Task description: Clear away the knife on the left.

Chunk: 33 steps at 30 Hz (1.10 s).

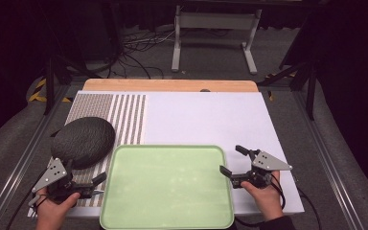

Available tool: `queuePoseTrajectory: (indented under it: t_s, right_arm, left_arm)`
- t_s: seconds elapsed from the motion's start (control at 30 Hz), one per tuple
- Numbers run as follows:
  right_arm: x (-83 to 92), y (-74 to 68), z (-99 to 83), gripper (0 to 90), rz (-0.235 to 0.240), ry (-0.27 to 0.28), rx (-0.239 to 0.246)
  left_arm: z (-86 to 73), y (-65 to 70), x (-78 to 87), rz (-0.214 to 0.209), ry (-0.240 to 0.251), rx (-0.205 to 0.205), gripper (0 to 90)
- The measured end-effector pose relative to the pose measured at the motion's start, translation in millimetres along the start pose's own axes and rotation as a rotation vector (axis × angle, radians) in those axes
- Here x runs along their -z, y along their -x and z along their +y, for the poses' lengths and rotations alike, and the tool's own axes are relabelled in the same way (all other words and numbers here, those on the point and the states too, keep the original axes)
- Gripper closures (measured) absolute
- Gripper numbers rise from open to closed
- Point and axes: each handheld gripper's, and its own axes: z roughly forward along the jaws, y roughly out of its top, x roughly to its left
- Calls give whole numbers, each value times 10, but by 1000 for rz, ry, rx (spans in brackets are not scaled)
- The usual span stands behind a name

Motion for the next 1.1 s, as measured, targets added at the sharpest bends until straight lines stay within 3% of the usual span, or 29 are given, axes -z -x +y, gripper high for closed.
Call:
queuePoseTrajectory:
  t_s: [0.2,0.73,0.83,0.9,0.93,1.1]
  right_arm:
    - [2,-1,-3,50,1,-8,1]
    - [10,1,-2,53,5,-14,11]
    - [11,1,-3,53,7,-16,10]
    - [17,-2,-2,53,6,-17,14]
    - [26,-4,0,53,4,-16,19]
    - [95,15,13,53,-9,9,14]
  left_arm:
    - [3,-10,5,-4,11,22,37]
    - [31,4,-9,-30,-22,31,45]
    - [41,-6,-20,-47,-34,41,24]
    - [47,-16,-31,-101,-55,80,25]
    - [61,-18,-34,-116,-74,76,29]
    - [141,2,-42,-103,-138,19,59]
